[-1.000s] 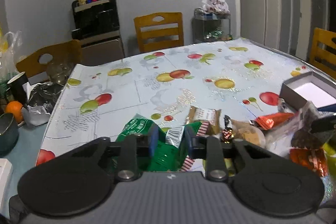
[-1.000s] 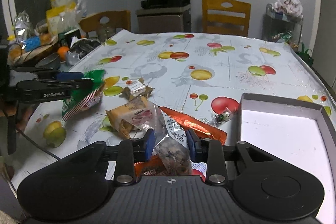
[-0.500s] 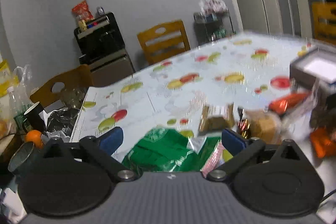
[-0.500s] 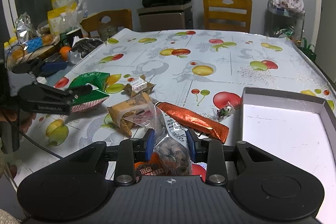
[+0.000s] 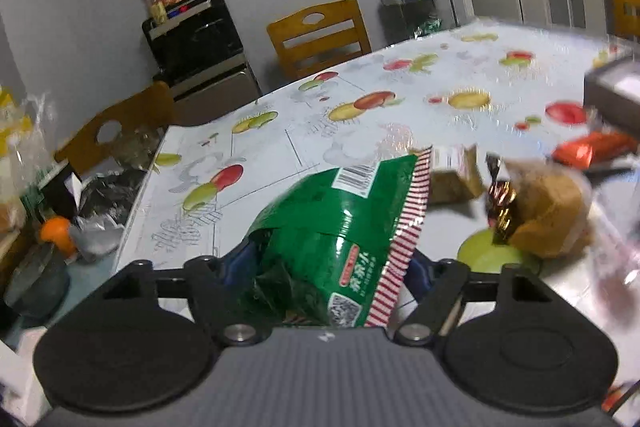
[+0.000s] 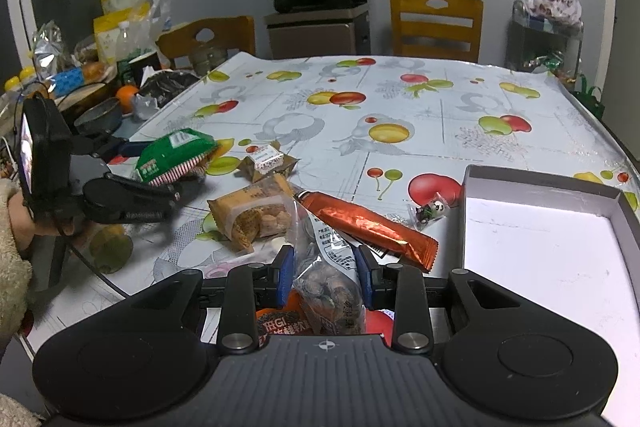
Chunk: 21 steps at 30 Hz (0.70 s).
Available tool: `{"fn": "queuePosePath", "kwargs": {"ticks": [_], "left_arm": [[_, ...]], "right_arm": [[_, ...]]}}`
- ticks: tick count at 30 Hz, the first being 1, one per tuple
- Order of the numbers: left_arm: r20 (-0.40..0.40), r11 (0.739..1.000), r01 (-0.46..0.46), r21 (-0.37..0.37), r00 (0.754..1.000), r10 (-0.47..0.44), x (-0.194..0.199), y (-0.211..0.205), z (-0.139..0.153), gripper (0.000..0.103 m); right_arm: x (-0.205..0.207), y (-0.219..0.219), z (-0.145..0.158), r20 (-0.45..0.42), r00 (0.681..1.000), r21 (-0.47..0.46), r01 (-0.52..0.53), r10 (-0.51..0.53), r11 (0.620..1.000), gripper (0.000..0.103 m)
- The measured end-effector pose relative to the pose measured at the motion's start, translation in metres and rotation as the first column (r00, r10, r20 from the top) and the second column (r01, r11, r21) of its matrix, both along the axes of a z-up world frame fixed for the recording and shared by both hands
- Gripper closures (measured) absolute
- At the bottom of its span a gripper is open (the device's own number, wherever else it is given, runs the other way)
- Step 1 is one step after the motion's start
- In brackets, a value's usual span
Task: Organize snacks
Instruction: 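Grasp the green snack bag with the left gripper while the right grasps the clear nut bag, then carry the green bag with the left gripper while the right carries the nut bag to the box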
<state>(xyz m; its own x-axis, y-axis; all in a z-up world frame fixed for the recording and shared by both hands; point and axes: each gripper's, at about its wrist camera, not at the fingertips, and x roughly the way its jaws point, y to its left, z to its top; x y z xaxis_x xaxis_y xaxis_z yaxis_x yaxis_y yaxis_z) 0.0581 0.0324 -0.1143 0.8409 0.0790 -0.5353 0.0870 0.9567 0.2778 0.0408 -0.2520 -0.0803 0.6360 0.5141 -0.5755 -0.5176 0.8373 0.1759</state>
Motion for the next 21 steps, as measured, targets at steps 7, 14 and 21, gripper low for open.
{"fn": "queuePosePath", "kwargs": {"ticks": [7,14,21], "left_arm": [[0.072,0.997,0.047,-0.066,0.997,-0.042,-0.019,-0.003,0.033,0.038],[0.155,0.977,0.199,-0.079,0.97,-0.186,-0.038,-0.047,0.081,0.038],[0.184,0.924,0.373,-0.078,0.917,-0.355,-0.037,-0.122,0.11,0.038]], "right_arm": [[-0.001,-0.008,0.008,0.027,1.0,0.049,0.007,-0.009,0.999,0.069],[-0.008,-0.03,0.026,0.081,0.995,0.094,0.052,-0.06,0.994,0.069],[-0.026,-0.079,0.033,0.121,0.976,0.121,0.165,-0.18,0.979,0.069]]}}
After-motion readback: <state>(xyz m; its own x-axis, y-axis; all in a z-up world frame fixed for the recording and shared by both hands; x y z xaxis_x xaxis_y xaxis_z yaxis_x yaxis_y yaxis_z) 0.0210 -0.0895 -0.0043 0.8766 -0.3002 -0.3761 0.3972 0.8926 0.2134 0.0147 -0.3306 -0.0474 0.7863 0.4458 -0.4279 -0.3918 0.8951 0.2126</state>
